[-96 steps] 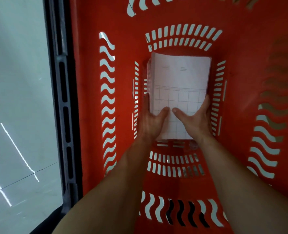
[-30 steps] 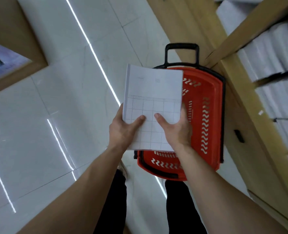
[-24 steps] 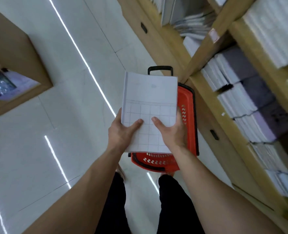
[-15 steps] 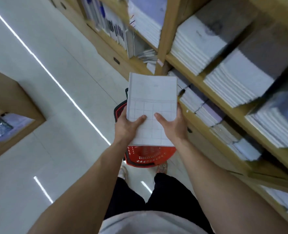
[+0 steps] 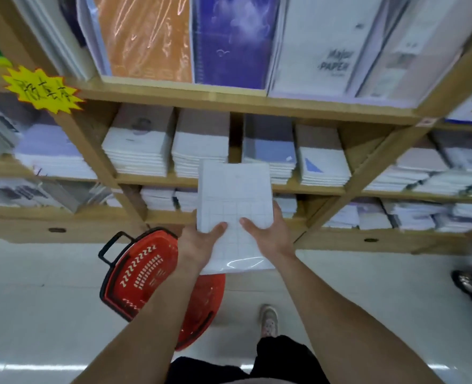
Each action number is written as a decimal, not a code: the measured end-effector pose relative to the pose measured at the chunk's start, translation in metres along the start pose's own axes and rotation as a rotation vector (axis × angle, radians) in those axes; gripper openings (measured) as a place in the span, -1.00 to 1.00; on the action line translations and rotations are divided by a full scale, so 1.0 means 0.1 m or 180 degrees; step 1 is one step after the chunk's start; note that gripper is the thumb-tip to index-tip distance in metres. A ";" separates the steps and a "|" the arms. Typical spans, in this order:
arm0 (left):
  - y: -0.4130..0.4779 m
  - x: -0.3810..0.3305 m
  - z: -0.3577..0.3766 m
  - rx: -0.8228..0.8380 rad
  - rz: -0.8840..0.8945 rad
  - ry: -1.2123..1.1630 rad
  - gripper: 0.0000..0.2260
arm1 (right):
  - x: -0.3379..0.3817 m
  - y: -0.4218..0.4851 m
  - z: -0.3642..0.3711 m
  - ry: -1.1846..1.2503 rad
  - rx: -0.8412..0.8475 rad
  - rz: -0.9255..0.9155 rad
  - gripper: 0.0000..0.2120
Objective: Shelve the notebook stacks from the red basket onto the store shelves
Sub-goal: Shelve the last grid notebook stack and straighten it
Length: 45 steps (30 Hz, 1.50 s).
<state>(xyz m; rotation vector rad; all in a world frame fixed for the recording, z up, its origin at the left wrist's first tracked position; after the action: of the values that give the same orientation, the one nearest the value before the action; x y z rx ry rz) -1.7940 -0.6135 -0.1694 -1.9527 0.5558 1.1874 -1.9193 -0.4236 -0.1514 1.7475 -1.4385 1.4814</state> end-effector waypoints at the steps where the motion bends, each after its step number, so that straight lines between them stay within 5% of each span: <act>1: -0.02 -0.11 0.21 0.0098 0.0066 0.0043 -0.44 | -0.04 -0.02 -0.21 0.0039 -0.0069 0.0033 -0.17; 9: 0.00 -0.74 1.99 0.0707 0.0238 0.0094 -0.53 | -0.57 0.27 -1.87 0.0265 -0.0498 0.0331 -0.30; 16: 0.20 -0.99 3.12 0.0677 -0.0001 -0.0056 -0.55 | -0.86 0.87 -2.86 -0.0050 -0.0469 0.0385 -0.29; 30: 1.05 -1.28 3.56 0.0455 -0.0190 0.0446 -0.41 | -0.91 1.90 -3.09 -0.0139 -0.0440 0.0373 -0.24; 45: 1.54 -1.25 3.54 0.0324 -0.0357 0.0308 -0.39 | -1.14 2.15 -2.87 0.0053 -0.0093 0.0236 -0.43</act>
<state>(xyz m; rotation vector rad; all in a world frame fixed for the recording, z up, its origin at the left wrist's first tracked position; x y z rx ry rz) -2.1529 -0.4294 -0.2144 -1.9356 0.5387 0.9807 -2.2266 -0.2164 -0.2181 1.6772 -1.5240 1.5011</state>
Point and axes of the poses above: each hand's wrist, its own y-axis towards the middle knuckle, its own z-axis out of the palm, x = y × z, the point moved 9 cm from there along y, towards the middle knuckle, and after that the axes turned 5 degrees about x, right-handed, at the moved point
